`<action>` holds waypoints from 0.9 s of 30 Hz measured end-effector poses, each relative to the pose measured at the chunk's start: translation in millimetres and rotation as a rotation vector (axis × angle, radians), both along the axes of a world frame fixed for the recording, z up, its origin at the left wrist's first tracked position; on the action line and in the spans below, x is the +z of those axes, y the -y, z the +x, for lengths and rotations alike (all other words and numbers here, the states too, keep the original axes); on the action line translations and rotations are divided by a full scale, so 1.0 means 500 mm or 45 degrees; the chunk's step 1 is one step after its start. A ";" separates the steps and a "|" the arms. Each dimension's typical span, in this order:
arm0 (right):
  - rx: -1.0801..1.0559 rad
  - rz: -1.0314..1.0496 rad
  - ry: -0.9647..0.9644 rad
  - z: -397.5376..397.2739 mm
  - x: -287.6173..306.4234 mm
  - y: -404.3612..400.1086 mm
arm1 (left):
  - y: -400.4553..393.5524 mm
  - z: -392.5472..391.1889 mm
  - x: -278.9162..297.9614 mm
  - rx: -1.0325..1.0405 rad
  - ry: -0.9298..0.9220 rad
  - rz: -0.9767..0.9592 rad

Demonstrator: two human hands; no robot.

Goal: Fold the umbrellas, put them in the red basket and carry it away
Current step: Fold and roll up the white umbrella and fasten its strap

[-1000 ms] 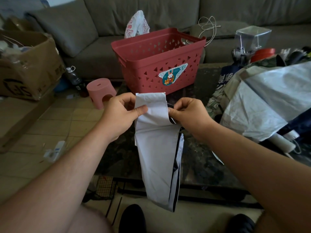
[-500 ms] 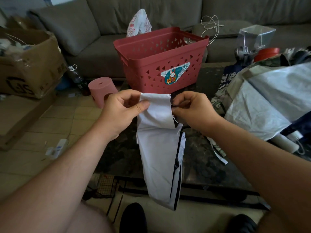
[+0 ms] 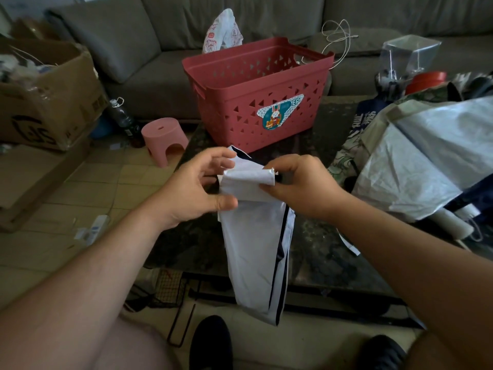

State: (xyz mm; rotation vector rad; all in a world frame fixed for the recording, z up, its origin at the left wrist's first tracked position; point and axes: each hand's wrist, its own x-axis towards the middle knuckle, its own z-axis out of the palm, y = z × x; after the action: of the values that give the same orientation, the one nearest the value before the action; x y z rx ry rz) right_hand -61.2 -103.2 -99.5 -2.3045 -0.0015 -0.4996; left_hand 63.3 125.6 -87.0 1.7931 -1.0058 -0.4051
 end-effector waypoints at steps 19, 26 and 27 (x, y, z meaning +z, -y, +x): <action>0.198 -0.427 0.004 -0.072 -0.081 -0.019 | 0.000 -0.038 -0.097 -0.145 0.977 0.388; 0.066 -0.862 -0.555 -0.053 -0.091 -0.058 | -0.018 -0.067 -0.077 -0.337 0.883 0.724; 0.082 -0.884 -0.626 -0.052 -0.101 -0.059 | -0.017 -0.074 -0.073 -0.397 0.805 0.825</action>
State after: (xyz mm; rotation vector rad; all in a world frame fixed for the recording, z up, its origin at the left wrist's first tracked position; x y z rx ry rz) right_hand -87.3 -73.9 -150.0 -3.0383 -0.0107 0.1500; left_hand 26.2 134.1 -123.5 2.4274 -1.7545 -0.3866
